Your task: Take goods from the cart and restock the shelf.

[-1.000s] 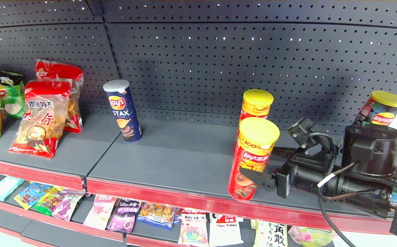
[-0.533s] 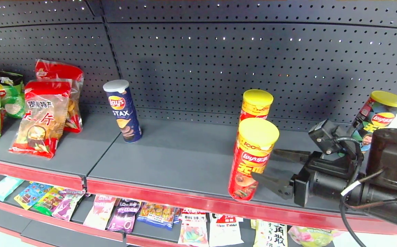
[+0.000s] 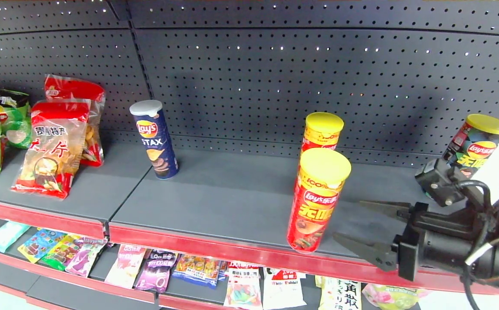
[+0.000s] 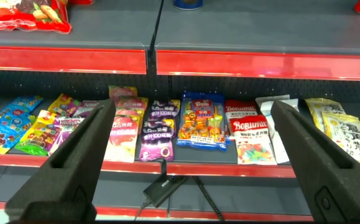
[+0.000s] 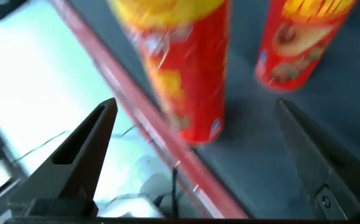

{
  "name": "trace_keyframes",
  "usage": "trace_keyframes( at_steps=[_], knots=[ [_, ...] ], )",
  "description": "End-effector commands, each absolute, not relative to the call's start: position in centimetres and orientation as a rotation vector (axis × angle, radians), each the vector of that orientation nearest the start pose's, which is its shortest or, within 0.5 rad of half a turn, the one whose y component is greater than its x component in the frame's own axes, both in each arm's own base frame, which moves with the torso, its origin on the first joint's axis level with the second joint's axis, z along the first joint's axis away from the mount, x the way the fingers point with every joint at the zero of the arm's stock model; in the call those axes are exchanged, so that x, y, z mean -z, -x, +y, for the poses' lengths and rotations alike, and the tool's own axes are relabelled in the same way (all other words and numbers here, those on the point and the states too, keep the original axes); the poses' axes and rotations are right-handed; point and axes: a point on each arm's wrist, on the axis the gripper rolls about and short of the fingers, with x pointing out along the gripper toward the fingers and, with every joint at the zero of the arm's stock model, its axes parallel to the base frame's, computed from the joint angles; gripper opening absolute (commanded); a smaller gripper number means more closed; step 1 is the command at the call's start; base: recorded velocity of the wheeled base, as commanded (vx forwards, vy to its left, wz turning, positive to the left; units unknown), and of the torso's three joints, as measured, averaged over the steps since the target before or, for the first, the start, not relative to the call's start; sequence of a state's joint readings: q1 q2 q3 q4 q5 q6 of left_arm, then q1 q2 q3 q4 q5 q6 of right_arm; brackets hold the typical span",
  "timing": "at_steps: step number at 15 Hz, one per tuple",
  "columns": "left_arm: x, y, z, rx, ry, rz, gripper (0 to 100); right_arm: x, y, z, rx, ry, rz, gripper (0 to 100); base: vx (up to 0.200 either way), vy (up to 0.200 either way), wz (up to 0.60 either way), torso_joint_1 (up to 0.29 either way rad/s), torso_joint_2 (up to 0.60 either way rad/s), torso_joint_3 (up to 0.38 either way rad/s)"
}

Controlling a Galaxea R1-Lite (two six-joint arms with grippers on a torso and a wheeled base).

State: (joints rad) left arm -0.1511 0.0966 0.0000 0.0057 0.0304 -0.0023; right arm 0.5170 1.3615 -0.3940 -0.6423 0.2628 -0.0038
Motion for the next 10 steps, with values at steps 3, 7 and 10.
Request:
trace_keyframes(
  at_steps=[3, 7, 10],
  knots=[
    [-7.7, 1.5, 0.3, 0.121, -0.006, 0.104, 100, -17.7, -11.1, 6.9, -0.794, 0.026, 0.276, 100, 0.0, 0.0, 0.0, 0.0, 0.0, 0.0],
    [-7.7, 1.5, 0.3, 0.121, -0.006, 0.104, 100, -16.5, -6.1, 3.3, -0.753, -0.002, 0.31, 100, 0.0, 0.0, 0.0, 0.0, 0.0, 0.0],
    [-7.7, 1.5, 0.3, 0.121, -0.006, 0.104, 100, -15.8, -2.4, 1.3, -0.556, -0.025, 0.256, 100, 0.0, 0.0, 0.0, 0.0, 0.0, 0.0]
  ],
)
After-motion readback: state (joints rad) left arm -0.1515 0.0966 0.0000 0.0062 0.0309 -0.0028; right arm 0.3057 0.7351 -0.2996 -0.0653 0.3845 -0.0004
